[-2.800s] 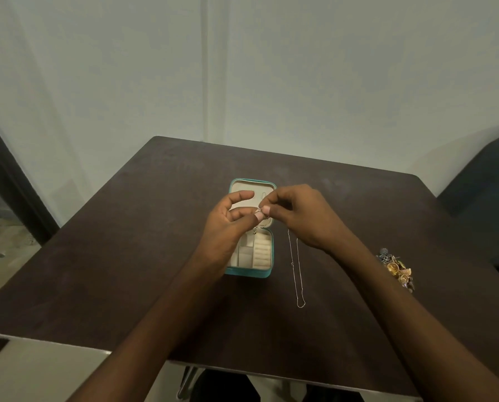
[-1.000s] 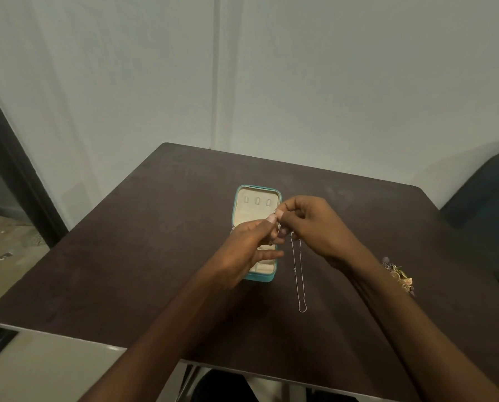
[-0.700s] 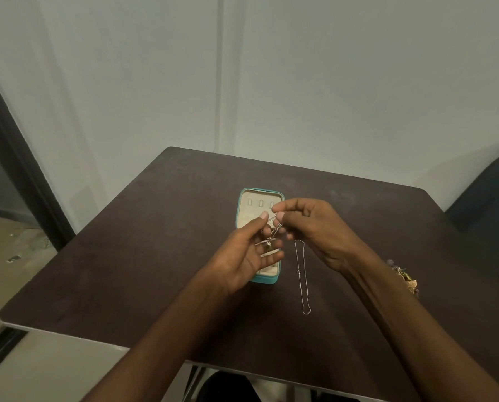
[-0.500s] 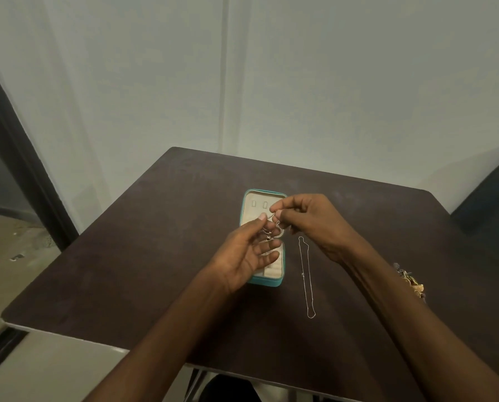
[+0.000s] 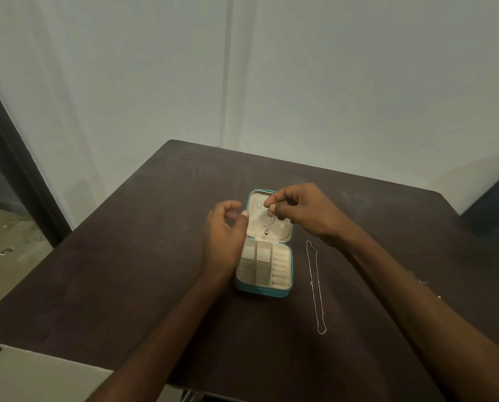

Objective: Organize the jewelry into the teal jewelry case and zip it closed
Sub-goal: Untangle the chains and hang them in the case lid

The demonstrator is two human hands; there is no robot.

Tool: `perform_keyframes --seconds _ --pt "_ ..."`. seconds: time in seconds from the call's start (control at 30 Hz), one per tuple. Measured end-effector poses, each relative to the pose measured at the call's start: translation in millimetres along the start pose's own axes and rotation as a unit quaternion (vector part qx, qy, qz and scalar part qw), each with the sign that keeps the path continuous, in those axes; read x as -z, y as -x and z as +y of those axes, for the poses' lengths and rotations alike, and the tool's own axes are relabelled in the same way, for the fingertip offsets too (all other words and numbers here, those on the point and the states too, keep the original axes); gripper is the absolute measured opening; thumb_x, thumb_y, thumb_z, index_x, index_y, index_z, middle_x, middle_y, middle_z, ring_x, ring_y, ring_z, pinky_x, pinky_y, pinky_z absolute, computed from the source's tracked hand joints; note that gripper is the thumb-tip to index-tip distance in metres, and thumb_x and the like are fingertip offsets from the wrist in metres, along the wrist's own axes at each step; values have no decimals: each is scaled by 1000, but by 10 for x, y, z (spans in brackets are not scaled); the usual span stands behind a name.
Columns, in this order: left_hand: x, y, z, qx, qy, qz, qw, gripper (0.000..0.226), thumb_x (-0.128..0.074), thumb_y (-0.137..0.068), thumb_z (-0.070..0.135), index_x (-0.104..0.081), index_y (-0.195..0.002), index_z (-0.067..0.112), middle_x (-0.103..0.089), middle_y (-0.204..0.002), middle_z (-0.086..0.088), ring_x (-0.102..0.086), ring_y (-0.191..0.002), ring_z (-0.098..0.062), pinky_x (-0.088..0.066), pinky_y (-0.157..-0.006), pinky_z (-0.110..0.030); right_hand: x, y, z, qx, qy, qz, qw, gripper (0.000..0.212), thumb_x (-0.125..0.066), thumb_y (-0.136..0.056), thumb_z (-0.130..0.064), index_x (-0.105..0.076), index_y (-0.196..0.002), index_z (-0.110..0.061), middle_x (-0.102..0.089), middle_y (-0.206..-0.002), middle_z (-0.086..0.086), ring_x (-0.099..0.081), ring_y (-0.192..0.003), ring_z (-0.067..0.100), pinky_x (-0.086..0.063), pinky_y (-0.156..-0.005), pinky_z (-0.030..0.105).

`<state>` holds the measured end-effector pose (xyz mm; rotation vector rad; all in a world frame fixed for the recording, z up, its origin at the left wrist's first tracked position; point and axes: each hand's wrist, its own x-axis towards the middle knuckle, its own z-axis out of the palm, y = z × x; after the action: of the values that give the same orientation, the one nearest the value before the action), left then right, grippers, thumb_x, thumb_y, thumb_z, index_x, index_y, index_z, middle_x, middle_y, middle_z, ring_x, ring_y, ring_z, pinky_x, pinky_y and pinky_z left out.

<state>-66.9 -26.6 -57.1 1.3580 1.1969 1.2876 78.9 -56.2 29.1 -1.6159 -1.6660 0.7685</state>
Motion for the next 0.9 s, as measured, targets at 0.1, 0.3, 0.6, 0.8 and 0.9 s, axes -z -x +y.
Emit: perform_keyframes --seconds 0.1,0.3,0.6,0.8,0.9 --pt "-50 -178 -44 29 17 -60 998 45 -55 -90 18 -41 -133 22 -49 -126 2 -52 -111 -13 -48 -92 -32 -33 -99 88 -4 9 1 1000 14 -61 -85 -2 -71 -91 -9 -70 -76 11 -58 -61 1 -45 -60 13" --pt "-189 -377 -80 73 109 -159 978 49 -48 -91 4 -36 -138 12 -61 -114 -7 -64 -88 -13 -54 -77 -31 -84 -280 206 7 43 10 999 12 -63 -84 -6 -71 -88 -14 -71 -81 18 -63 -68 19 -53 -71 35" --pt "-239 -446 -161 11 123 -201 972 32 -53 -90 3 -49 -121 7 -63 -95 -3 -64 -73 -3 -50 -60 -17 -240 -398 307 48 139 58 987 14 -62 -84 -9 -73 -90 -15 -66 -75 -7 -58 -62 -7 -42 -60 5" --pt "-258 -495 -236 -17 106 -180 978 35 -56 -91 7 -50 -124 2 -64 -107 -10 -65 -90 -15 -54 -71 -20 -329 -398 344 69 161 124 977 15 -60 -86 -11 -72 -94 -14 -64 -80 -10 -55 -64 -13 -37 -61 0" --pt "-273 -513 -256 -26 96 -166 981 32 -56 -92 14 -52 -122 4 -66 -105 -10 -66 -89 -16 -55 -72 -23 -363 -395 347 81 178 144 970 16 -58 -88 -11 -71 -97 -12 -71 -87 -2 -56 -66 -4 -38 -62 1"
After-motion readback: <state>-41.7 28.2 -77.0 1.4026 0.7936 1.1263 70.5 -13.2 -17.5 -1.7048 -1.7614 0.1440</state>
